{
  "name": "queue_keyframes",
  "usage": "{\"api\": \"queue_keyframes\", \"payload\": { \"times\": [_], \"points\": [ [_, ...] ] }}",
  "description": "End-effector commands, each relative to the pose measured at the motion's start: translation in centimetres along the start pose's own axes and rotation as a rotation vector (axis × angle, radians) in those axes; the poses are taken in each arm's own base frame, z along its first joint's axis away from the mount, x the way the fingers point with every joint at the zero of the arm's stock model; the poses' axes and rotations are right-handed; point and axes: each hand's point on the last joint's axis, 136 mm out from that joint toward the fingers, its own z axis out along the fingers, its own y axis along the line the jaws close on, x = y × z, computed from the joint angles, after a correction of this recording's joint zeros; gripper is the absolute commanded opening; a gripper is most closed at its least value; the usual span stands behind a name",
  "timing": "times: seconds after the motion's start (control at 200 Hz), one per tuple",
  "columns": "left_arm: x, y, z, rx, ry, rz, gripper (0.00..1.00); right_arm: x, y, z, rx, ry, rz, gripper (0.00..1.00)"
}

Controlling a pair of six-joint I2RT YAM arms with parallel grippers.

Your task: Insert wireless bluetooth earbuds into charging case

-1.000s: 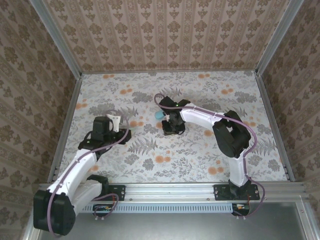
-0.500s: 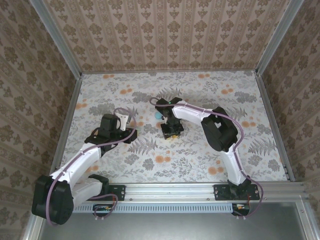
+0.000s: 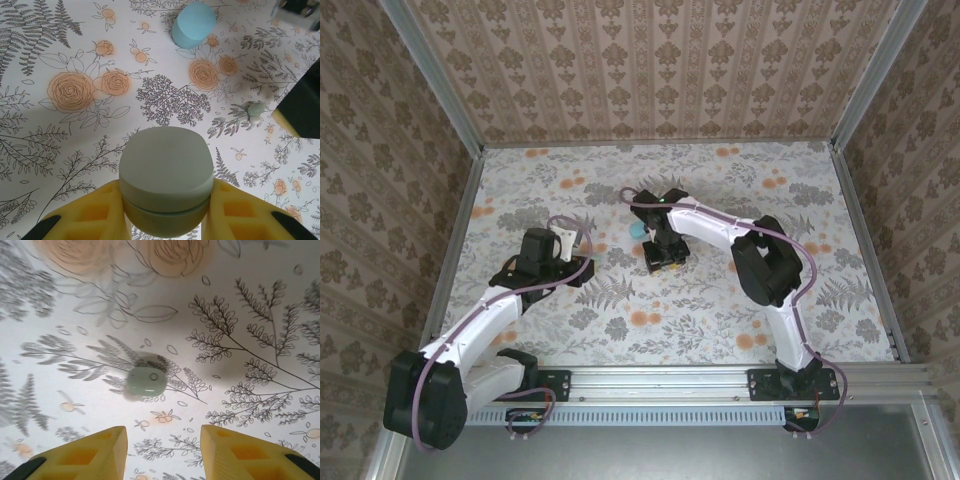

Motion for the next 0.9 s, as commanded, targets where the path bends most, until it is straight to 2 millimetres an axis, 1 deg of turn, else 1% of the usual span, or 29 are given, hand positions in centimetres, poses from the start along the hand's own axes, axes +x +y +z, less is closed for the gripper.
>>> {"api": "queue_keyframes", "payload": {
  "times": [0.0, 0.095, 0.165, 0.475, 0.66, 0.895],
  "points": [
    [-1.3, -0.5, -0.7, 0.001, -0.038, 0.039, 0.00, -1.4, 1.1, -3.0, -0.015, -0.091, 0.018, 0.44],
    [-1.2, -0.5, -0.7, 0.000, -0.035, 0.043, 0.00, -1.7, 1.5, -2.9, -0.017, -0.085, 0.042, 0.44],
    [-1.1, -0.4, -0.7, 0.000, -0.033, 0.047, 0.00, -1.7, 1.7, -2.4, -0.014, -0.074, 0.064, 0.44],
    [-0.9, -0.5, -0.7, 0.004, -0.031, 0.074, 0.00, -1.0, 2.5, -0.4, -0.089, -0.074, 0.192, 0.43],
    [-0.7, -0.5, -0.6, 0.009, -0.031, 0.074, 0.00, -0.4, 2.4, 1.3, -0.097, -0.050, 0.225, 0.47],
    [-0.3, -0.5, -0.6, 0.012, -0.032, 0.065, 0.00, -1.1, 2.9, 2.7, -0.111, -0.037, 0.229, 0.46]
  ]
}}
